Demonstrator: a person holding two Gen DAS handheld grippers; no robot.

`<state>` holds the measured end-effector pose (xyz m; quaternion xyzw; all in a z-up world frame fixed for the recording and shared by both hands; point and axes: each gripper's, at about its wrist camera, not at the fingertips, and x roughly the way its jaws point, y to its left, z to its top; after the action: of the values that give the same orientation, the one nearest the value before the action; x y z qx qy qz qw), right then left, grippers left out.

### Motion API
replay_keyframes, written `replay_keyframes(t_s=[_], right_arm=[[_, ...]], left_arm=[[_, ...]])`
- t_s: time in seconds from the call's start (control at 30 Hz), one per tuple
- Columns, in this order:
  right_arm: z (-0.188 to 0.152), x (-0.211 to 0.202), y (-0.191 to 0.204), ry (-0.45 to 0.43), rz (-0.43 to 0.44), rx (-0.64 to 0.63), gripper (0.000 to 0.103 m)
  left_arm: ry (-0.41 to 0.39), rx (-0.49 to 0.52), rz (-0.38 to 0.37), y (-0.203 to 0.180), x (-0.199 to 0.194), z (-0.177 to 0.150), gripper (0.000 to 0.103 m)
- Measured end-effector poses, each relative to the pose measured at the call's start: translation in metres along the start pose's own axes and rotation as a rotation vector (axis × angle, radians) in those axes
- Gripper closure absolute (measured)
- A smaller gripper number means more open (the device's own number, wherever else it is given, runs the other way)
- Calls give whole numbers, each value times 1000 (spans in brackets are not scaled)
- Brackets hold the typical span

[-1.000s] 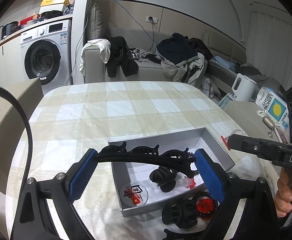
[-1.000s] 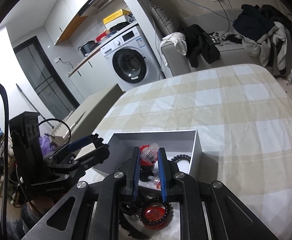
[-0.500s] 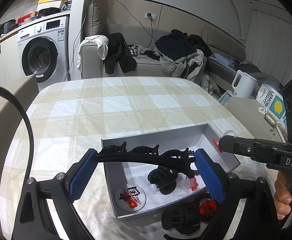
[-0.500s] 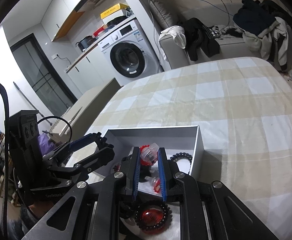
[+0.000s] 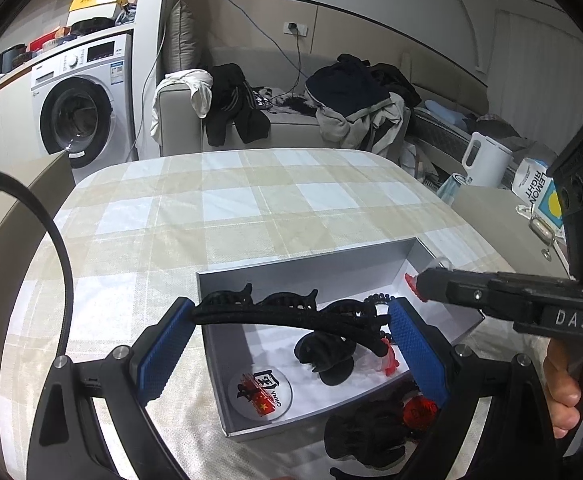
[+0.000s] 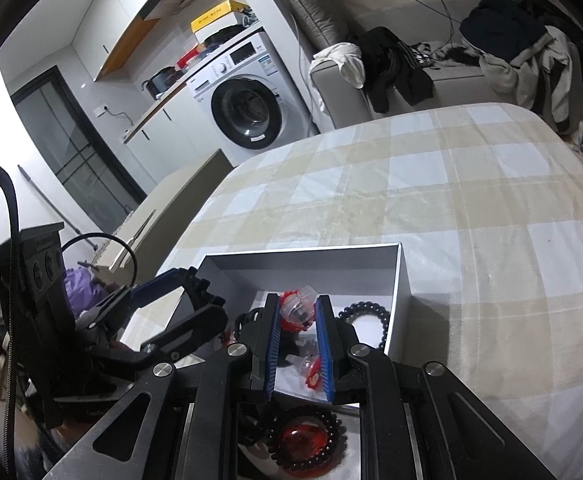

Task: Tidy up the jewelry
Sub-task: 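Carry both clips over the grey box and open the right gripper to drop the red clip, then withdraw both grippers from the grey box back over the table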

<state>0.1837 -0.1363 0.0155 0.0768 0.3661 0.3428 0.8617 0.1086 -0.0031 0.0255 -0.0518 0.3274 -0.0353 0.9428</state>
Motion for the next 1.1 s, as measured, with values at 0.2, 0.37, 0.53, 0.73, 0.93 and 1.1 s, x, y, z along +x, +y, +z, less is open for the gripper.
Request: replay_keyframes(t_s=[0.2,0.37,0.53,0.73,0.93,1.1], right_arm=[[1,-11,3,-41,16,-5,67],[-2,-20,5,-40,-20,-39,47],[-12,-32,0,-61,-30,-40,20],[-25,-51,-1,-85,-92,-63,0],[-41,-63,-4,-75,-119,-48,0],[-58,-65,1,-44,-115,-75,0]], left_arm=[[21,-5,-10,0,2,1,9],[20,-12,-51,-2,-3,0,7],[1,-7,-53,-5,-13,-5,1],[-7,-6,1,-3,-35,-16,1],[-12,-23,30,-2,-58,-30,1],[-7,-31,18,-3,-65,-41,1]])
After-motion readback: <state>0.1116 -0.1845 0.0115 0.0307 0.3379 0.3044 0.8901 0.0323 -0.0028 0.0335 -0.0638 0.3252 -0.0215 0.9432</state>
